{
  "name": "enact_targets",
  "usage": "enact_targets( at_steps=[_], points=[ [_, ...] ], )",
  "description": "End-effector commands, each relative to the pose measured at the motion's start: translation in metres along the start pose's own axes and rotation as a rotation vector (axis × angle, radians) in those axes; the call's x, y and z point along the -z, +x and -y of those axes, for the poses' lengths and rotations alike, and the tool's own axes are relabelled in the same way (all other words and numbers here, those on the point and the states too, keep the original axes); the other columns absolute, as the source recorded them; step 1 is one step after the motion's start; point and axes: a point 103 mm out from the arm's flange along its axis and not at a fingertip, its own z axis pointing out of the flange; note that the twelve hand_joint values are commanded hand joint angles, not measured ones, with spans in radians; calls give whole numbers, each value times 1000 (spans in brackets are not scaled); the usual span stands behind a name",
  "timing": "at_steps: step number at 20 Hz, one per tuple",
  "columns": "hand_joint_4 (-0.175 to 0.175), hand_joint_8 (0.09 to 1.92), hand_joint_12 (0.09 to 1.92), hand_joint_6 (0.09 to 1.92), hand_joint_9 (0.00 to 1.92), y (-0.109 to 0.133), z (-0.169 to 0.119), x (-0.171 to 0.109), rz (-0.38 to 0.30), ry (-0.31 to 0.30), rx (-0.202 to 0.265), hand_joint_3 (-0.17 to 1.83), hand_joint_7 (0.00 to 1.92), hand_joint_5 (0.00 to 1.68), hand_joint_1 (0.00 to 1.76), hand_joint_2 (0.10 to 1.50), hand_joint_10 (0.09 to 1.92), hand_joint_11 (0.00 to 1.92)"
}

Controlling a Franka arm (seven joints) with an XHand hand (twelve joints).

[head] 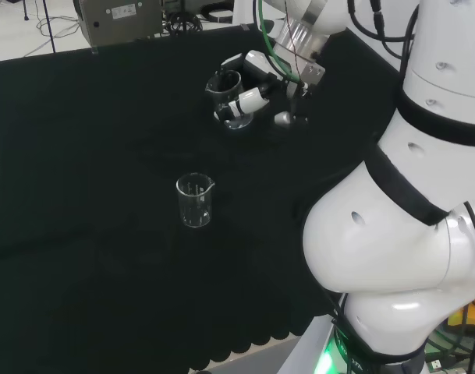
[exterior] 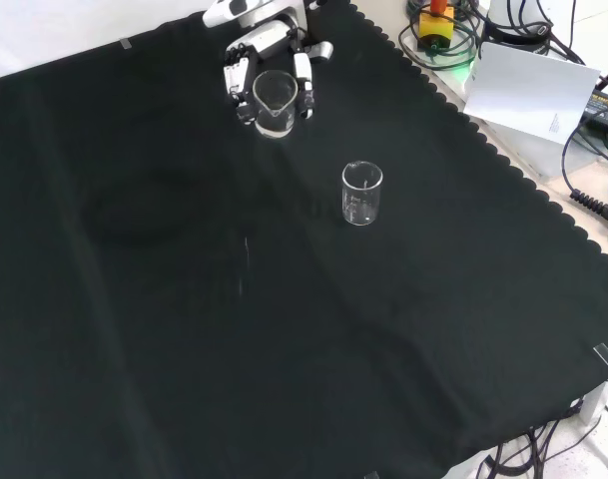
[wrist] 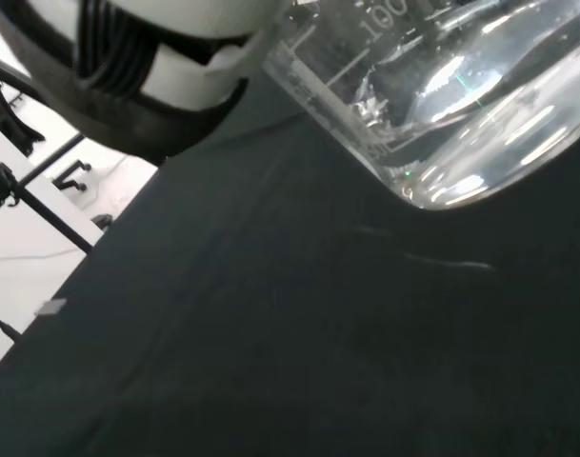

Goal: Pour the water from the handheld beaker into the one on the table.

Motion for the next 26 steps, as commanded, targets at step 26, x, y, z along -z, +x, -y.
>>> enact_targets(
  at_steps=[26],
  points=[
    [-1,186,575,650,1775,44,83,-19,268,314,7,55,1707,1213,1148,990,87,1489]
  ],
)
